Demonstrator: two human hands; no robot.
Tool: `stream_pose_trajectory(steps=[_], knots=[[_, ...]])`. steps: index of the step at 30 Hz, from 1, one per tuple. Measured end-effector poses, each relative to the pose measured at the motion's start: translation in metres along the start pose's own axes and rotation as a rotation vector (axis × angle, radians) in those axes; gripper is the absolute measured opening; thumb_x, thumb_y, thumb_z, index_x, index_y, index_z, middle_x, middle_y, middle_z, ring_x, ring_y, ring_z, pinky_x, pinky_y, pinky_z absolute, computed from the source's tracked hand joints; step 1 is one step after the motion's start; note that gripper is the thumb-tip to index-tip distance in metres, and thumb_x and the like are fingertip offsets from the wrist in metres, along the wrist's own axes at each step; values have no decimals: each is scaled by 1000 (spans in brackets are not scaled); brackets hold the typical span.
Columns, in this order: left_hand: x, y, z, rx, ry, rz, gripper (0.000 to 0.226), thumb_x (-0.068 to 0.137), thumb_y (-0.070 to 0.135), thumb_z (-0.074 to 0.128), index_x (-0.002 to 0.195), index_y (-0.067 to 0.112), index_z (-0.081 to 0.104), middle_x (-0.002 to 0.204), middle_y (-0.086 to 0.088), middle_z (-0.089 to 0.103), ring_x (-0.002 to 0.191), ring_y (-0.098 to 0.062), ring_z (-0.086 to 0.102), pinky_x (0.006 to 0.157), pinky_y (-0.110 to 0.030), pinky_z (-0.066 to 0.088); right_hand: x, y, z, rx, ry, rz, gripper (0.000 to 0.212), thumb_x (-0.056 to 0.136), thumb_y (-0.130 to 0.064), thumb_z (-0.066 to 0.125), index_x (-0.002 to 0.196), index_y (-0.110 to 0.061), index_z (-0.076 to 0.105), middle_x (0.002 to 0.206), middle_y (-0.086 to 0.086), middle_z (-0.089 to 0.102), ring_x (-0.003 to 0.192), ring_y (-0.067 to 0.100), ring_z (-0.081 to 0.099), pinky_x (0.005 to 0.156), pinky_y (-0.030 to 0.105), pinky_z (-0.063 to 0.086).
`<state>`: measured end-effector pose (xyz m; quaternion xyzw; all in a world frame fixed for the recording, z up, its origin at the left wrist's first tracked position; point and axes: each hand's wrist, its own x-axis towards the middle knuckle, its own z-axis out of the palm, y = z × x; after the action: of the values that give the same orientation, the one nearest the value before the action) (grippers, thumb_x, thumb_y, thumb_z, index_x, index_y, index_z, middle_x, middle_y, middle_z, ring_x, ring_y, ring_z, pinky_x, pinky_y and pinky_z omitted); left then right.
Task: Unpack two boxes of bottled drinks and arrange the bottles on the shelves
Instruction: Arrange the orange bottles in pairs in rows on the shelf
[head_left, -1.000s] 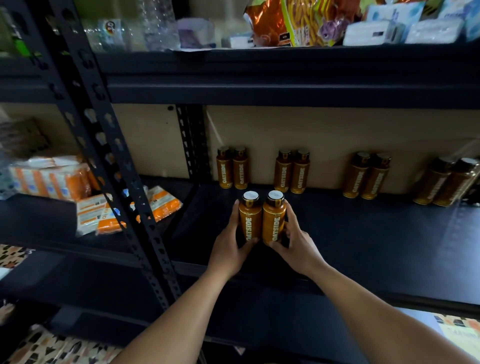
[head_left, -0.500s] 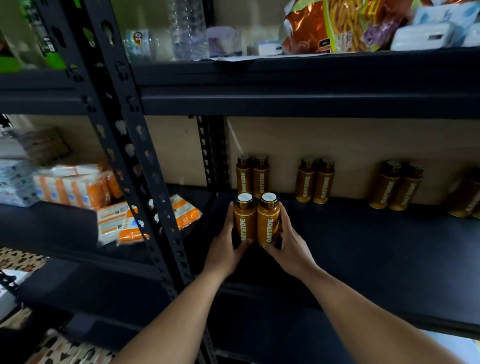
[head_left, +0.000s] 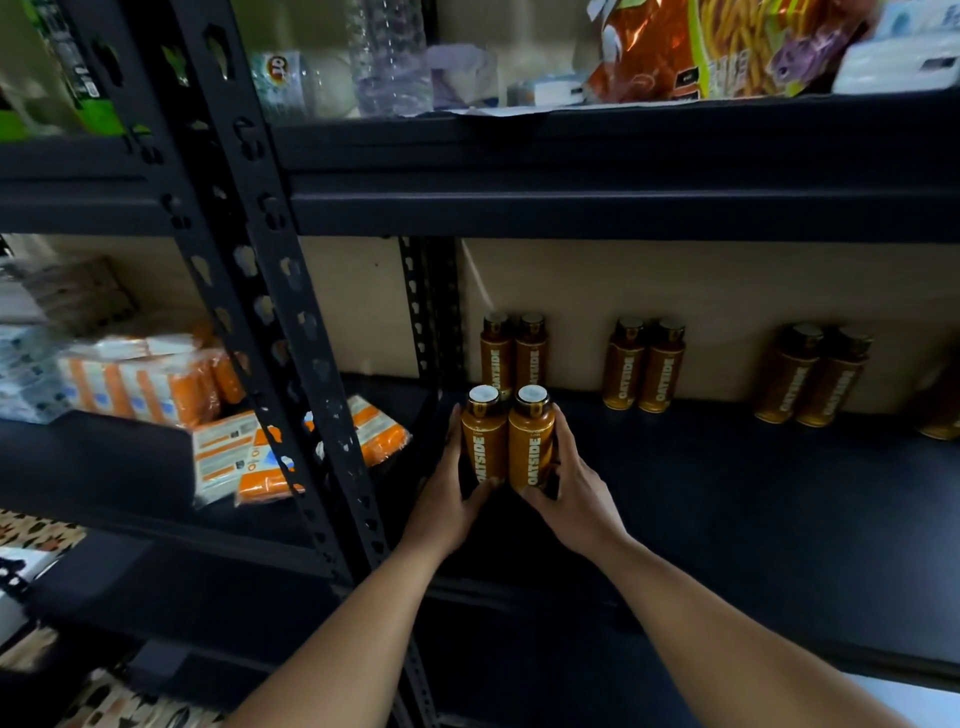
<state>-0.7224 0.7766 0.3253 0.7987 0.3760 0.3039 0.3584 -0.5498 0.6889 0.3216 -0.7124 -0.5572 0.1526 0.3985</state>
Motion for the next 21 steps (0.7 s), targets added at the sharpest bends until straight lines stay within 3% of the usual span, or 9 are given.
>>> stream_pose_trajectory(steps=[3, 11, 17, 21], knots=[[7, -2, 0, 14, 10, -4, 96, 96, 47, 65, 155, 54, -11, 167, 24, 3, 154, -8, 13, 123, -56, 18, 7, -2, 3, 5, 8, 3, 112, 92, -38, 73, 147, -66, -20, 155, -8, 48, 135, 16, 53, 107, 39, 47], [29, -3, 4, 77, 27, -38, 96, 97, 42, 64, 158, 45, -11, 168, 11, 16, 151, -17, 25, 117, -35, 23, 27, 2, 4, -4, 18, 26, 115, 92, -31, 74, 145, -68, -21, 156, -8, 48, 137, 20, 52, 109, 49, 48], [46, 3, 16, 73, -24, -83, 98, 96, 46, 63, 150, 59, -17, 167, 10, 20, 150, -24, 29, 119, -52, 28, 35, 13, -4, -9, 54, 54, 117, 92, -29, 74, 144, -69, -23, 154, -9, 51, 133, 20, 56, 106, 48, 50], [60, 7, 22, 73, -73, -92, 99, 96, 46, 64, 151, 58, -18, 168, 10, 17, 150, -26, 28, 118, -52, 25, 41, 20, -11, -23, 66, 73, 116, 92, -28, 74, 149, -64, -21, 152, -7, 52, 130, 22, 59, 103, 50, 52]])
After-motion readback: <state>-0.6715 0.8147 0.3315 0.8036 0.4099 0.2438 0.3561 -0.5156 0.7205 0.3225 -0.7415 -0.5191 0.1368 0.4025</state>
